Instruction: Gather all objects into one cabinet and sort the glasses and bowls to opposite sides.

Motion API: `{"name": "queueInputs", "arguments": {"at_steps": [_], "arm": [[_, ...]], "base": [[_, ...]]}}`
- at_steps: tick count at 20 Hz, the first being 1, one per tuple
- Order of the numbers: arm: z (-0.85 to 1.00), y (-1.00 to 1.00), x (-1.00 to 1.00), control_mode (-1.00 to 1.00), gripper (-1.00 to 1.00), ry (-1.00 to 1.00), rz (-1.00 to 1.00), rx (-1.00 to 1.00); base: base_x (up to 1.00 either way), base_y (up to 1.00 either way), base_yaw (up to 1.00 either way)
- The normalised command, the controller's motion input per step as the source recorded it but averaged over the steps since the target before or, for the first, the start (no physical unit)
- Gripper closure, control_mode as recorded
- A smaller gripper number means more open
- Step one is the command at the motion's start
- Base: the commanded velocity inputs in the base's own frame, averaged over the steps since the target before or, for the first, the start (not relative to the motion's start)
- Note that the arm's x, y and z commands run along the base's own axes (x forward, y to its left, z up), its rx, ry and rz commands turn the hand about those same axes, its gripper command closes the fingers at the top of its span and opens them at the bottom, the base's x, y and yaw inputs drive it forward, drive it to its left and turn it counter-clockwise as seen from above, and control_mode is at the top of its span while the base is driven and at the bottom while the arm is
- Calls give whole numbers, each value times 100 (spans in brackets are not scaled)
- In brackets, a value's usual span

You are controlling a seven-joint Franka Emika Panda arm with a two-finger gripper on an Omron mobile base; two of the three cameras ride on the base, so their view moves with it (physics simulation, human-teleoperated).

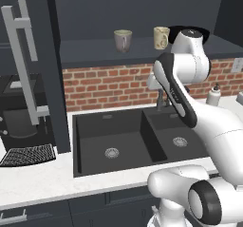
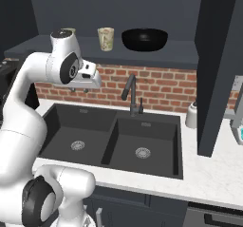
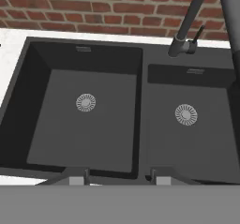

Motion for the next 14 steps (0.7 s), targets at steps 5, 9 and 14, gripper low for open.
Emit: {"name": "queueInputs", "arguments": {"at_steps": [5,9,14], "arm": [[0,0,0,-100,-100,0,0,0],[-3,0,-1,-100,-100,0,0,0],[-2,0,-44,-100,-100,-20,0,0]], "base": [[0,0,0],[0,0,0],[0,0,0]]}}
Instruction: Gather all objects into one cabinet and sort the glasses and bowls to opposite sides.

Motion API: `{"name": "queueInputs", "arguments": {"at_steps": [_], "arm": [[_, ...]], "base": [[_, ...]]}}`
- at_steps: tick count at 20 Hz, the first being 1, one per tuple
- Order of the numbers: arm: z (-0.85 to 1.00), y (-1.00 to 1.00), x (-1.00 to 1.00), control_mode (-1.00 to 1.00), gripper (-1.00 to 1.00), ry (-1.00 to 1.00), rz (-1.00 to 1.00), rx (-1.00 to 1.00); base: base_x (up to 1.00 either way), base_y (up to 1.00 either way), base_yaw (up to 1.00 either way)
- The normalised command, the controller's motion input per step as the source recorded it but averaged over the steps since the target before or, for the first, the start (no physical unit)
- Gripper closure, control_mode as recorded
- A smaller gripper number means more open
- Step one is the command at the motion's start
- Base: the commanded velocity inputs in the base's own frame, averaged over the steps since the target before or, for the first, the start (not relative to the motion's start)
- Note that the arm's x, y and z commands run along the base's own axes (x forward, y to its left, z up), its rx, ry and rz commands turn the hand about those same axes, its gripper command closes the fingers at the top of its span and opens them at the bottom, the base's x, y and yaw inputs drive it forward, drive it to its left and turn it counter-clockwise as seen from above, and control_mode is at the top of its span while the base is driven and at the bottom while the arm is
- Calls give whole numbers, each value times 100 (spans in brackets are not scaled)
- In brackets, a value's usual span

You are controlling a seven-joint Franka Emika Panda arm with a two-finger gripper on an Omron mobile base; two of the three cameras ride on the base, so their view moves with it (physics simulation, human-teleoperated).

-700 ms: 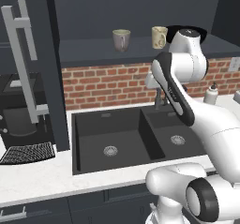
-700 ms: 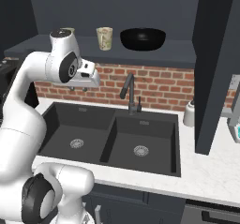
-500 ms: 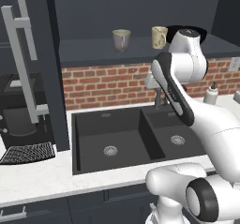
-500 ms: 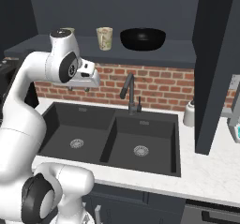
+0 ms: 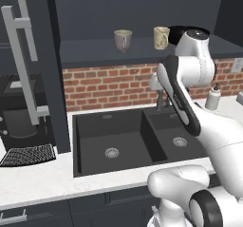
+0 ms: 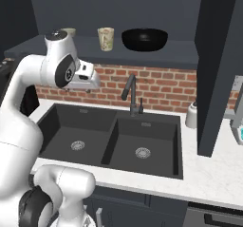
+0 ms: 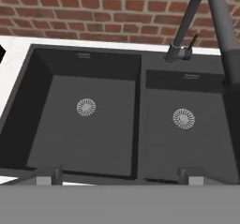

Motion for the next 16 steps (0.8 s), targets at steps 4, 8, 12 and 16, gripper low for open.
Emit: {"name": "queueInputs", "arguments": {"at_steps": [4,8,12,16], "arm": [[16,0,-62,-100,-100,-45,0,0],[14,-8,-51,-100,-100,-42,0,9],[12,-27,-34,-100,-100,-24,-2,22],[0,-1,-12,-100,-100,-3,-1,3]], "base": [[0,0,0],[0,0,0],[0,0,0],[0,0,0]]}}
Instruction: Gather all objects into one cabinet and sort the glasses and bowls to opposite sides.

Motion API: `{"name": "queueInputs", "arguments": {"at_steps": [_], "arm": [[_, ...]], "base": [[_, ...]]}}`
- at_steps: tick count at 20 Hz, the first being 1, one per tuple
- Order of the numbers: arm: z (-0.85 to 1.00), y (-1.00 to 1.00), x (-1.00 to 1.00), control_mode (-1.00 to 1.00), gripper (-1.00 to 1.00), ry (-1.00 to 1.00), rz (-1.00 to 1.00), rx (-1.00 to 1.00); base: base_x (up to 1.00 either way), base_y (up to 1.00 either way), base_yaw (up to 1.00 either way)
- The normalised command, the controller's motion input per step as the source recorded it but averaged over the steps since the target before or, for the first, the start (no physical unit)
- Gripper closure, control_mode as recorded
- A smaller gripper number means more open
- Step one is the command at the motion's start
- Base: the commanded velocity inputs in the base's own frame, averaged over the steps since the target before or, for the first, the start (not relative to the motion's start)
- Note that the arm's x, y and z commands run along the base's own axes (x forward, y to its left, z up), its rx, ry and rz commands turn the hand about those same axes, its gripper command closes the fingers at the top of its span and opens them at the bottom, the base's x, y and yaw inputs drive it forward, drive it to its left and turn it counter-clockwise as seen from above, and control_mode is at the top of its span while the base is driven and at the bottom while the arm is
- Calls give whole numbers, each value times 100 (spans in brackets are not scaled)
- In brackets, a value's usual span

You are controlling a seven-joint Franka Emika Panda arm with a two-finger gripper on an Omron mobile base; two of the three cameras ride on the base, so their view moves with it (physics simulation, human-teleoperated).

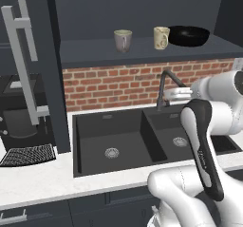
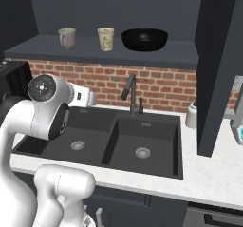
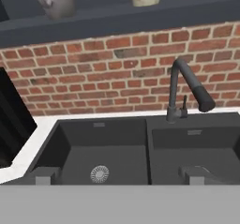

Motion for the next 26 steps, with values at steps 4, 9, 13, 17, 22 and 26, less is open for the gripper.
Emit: {"name": "queueInputs", "arguments": {"at_steps": [4,9,13,17,22,26], "arm": [[25,0,-24,-100,-100,-4,0,1],[19,0,-19,-100,-100,-2,-5,7],[0,1,0,-100,-100,0,0,0],[0,0,0,100,-100,0,0,0],[0,0,0,100,-100,0,0,0],[0,0,0,100,-100,0,0,0]], "base": [[0,0,0],[0,0,0],[0,0,0],[0,0,-4],[-13,0,-10],[-54,0,-2]]}}
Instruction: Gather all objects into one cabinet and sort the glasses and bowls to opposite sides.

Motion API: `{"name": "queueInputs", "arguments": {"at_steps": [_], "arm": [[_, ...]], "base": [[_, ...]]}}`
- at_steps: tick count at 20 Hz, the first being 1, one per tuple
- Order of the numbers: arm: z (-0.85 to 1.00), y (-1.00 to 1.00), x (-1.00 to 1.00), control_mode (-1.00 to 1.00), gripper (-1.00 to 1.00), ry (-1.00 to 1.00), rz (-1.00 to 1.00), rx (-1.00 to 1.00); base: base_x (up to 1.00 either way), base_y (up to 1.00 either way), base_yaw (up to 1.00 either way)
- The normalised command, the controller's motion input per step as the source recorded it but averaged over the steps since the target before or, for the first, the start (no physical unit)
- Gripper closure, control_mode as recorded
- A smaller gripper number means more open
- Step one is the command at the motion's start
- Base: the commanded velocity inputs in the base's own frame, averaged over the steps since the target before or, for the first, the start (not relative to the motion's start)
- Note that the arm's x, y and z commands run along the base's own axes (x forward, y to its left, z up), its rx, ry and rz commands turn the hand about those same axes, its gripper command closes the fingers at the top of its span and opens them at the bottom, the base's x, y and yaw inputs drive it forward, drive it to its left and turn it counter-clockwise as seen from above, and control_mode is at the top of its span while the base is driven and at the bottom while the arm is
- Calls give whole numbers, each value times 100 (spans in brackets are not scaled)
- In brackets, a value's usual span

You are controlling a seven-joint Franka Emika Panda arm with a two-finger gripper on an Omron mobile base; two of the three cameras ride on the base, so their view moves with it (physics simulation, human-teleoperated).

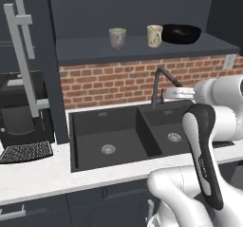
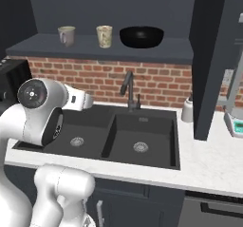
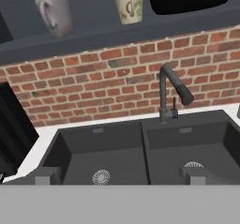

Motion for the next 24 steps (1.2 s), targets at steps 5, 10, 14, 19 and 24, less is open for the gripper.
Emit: {"name": "queueInputs", "arguments": {"at_steps": [5,10,14,19,24], "arm": [[0,0,0,100,-100,0,0,0],[0,0,0,100,-100,0,0,0],[0,0,0,100,-100,0,0,0],[0,0,0,100,-100,0,0,0],[0,0,0,100,-100,0,0,0]], "base": [[-68,0,-4],[-28,0,-7],[-27,0,-17],[-34,0,-24],[-21,10,-12]]}}
